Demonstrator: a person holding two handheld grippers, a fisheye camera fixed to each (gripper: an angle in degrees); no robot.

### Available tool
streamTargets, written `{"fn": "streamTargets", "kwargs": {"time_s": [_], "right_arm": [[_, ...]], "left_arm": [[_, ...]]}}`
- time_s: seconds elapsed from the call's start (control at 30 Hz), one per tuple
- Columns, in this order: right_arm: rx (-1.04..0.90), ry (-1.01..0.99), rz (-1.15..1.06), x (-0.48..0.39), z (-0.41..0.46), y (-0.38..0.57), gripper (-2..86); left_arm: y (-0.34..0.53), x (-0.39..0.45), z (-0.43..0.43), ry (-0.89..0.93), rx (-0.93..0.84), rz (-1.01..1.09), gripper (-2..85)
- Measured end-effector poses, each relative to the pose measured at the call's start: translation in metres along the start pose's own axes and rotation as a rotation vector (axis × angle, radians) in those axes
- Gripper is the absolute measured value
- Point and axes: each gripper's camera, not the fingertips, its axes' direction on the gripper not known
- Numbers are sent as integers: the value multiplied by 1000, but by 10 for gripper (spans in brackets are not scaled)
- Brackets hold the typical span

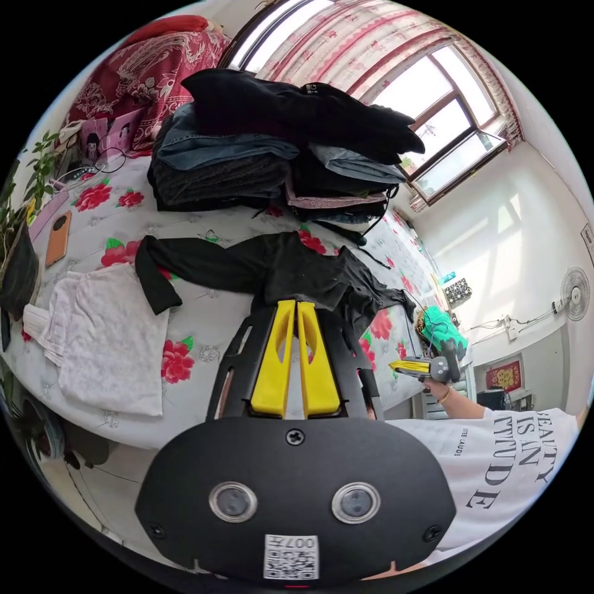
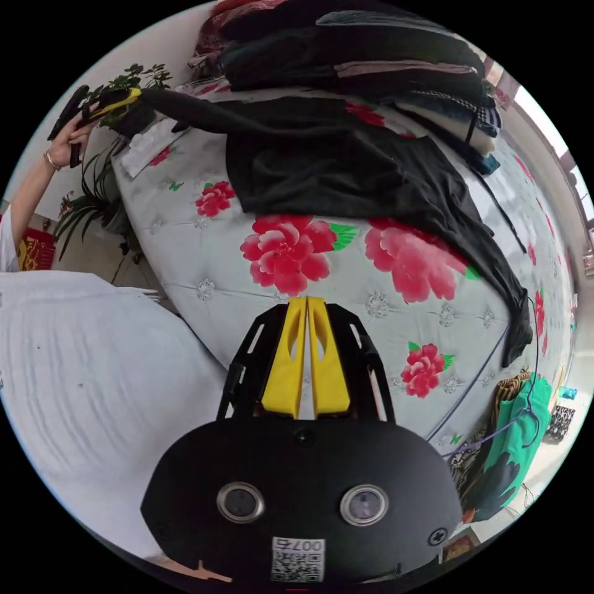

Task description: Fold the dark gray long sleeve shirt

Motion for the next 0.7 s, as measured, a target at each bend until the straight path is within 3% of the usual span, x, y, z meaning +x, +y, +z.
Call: {"fn": "streamTargets", "kwargs": {"time_s": [0.1, 0.27, 0.33, 0.4, 0.47, 0.57, 0.7], "right_arm": [[-89, 103, -20, -26, 37, 5, 2], [-12, 211, 16, -46, 46, 20, 23], [-64, 128, 86, -36, 42, 9, 66], [93, -125, 192, -21, 20, 0, 99], [164, -204, 263, -17, 14, -12, 110], [196, -175, 258, -31, 24, -37, 114], [92, -100, 255, -43, 66, -65, 90]], "left_arm": [[-2, -2, -2, -1, 9, 19, -10], [-5, -5, 9, 12, 7, 24, -10], [-5, -4, 12, 23, 17, 26, -10], [-6, -2, 13, 26, 26, 35, -10], [-6, 1, 13, 31, 34, 43, -10], [-7, 6, 13, 39, 46, 51, -10], [-9, 11, 12, 51, 59, 47, -10]]}}
